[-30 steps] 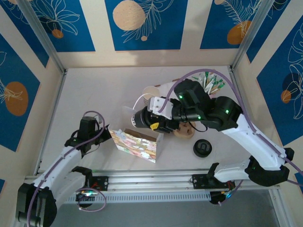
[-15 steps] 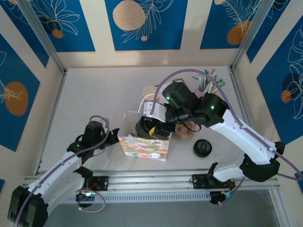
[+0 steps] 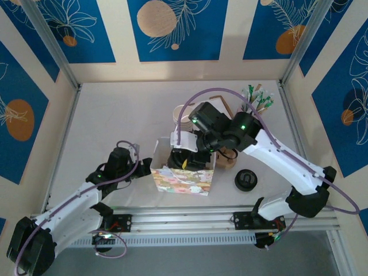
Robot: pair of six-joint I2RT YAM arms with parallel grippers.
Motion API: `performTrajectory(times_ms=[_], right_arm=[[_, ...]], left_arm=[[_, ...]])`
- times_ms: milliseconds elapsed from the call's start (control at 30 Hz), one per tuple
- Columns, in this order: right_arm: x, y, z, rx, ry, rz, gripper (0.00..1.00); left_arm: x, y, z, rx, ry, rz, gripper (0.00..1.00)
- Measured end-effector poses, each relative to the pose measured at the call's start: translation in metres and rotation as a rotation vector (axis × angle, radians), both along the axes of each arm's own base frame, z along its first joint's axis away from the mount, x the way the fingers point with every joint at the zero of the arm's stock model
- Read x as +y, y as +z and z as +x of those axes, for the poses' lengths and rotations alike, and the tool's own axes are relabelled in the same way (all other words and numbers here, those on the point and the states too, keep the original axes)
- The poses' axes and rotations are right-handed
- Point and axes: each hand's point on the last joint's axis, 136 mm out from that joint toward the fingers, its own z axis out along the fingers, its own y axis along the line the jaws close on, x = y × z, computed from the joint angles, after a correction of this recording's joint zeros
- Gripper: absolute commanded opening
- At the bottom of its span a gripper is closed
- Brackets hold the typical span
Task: Pack the takeout coffee
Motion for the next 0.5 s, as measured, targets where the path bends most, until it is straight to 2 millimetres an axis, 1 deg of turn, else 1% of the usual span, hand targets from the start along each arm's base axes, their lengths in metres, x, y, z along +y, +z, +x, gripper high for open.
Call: performTrajectory(times_ms=[200, 500], right_arm=[[0.006, -0.017, 0.007, 0.017, 0.012, -0.049, 0.64], [0.008, -0.026, 0.013, 0.034, 0.004, -0.082, 0.62]], left_arm=[[-0.002, 0.001, 0.0, -0.012, -0.016, -0.001, 0.71], [-0.005, 0.003, 0.0, -0.016, -0.028, -0.011, 0.71]])
